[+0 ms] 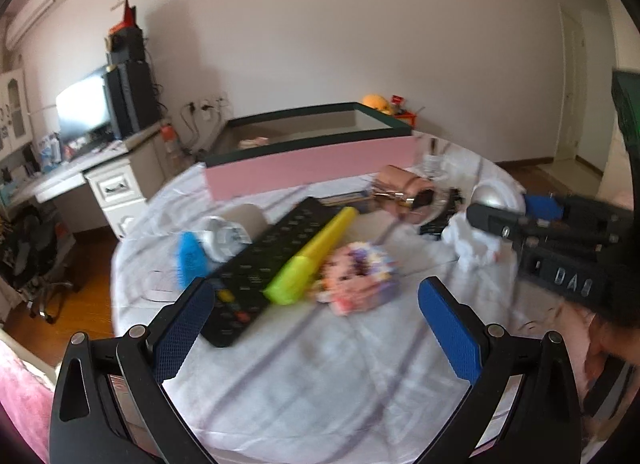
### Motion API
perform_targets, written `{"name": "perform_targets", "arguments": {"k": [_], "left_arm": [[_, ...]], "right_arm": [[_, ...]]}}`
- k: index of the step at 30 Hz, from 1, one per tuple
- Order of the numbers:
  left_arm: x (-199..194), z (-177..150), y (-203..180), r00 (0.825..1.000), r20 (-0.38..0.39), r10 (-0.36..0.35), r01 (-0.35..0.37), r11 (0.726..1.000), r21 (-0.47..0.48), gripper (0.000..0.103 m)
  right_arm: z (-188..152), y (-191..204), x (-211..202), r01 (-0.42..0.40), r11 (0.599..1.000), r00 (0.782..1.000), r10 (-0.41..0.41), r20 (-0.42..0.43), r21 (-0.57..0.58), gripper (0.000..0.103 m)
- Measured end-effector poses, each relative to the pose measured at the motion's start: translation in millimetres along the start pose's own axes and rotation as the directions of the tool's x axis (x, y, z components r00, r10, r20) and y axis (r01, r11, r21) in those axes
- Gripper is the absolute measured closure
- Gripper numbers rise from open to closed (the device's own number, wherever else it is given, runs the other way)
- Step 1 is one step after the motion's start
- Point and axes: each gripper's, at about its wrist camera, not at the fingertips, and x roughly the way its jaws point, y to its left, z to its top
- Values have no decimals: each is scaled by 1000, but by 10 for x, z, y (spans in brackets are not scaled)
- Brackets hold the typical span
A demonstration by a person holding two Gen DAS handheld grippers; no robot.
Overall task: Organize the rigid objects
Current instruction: 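Grasp the pink block donut with the left tool while the right tool grasps the white elephant figure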
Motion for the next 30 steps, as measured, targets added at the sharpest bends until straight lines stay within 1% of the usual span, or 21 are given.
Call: {"name": "perform_targets", "arguments": {"k": [3,5,7,10,12,13,14,17,18,19,20,22,23,24,30], "left_arm": [[105,1,-111,999,-29,-18,17,999,-32,0],[178,-19,-180,997,-58,-44,40,997,-66,0],[238,-42,-209,994,-77,-74,66,993,-99,0],[324,-75,-247,994,-96,-59,49,993,-104,0],[413,-79,-253,992,-111,-57,45,994,-100,0],[464,-81,-240,990,-127,-59,45,993,-106,1],[528,-76,-218,988,-142,-58,41,992,-122,1],[605,-46,-184,988,-146,-42,21,989,-145,3],[616,-27,-181,988,-146,-49,27,989,-148,5],[632,-7,-180,987,-149,-56,33,988,-152,11],[652,7,-182,986,-155,-58,35,988,-149,15],[669,19,-177,988,-149,-41,22,991,-132,29],[671,15,-173,989,-145,-33,15,992,-126,32],[657,11,-165,990,-139,-40,22,992,-125,34],[525,-68,-95,988,-138,-65,53,995,-87,34]], "right_arm": [[-91,-87,-33,-29,999,999,29,14,30,57],[-122,-119,-67,-40,999,999,39,25,36,57],[-141,-169,-82,-26,999,999,24,32,40,57],[-186,-254,-86,-41,998,998,39,42,58,57],[-219,-277,-71,-27,998,999,25,39,57,57],[-233,-287,-66,-19,998,999,17,38,56,57],[-250,-307,-66,-29,998,999,26,44,63,57],[-262,-321,-61,-38,997,998,34,50,68,57],[-260,-311,-60,-36,997,998,33,49,63,57],[-259,-302,-58,-33,998,998,30,48,55,57],[-260,-305,-52,-31,998,998,29,48,52,57],[-259,-308,-51,-31,998,998,28,48,57,57],[-260,-309,-51,-31,998,998,29,47,58,57],[-262,-302,-50,-32,998,999,29,46,57,57],[-299,-196,-2,-64,997,998,63,17,41,57]]}}
